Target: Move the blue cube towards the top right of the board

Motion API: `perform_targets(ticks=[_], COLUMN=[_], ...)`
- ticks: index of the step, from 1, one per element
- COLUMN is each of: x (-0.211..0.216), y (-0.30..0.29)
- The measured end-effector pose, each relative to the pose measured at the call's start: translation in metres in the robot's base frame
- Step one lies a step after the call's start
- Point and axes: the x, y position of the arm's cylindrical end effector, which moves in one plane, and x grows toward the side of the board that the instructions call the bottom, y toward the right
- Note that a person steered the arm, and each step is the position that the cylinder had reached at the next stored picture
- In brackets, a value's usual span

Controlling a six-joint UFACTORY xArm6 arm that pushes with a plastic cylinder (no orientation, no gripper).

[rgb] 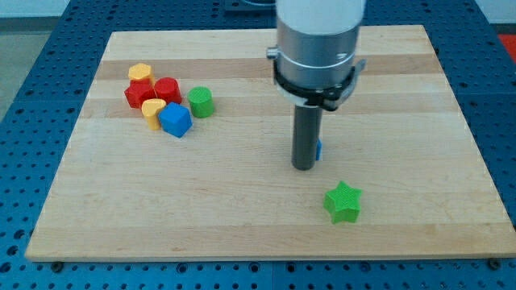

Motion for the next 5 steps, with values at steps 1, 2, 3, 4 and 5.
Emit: perform_targets(ticks=[1,2,3,4,5], x=[-0.002,-0.016,-0.016,-0.028,-0.013], y=[0.038,0.026,-0.088,-0.104,-0.060])
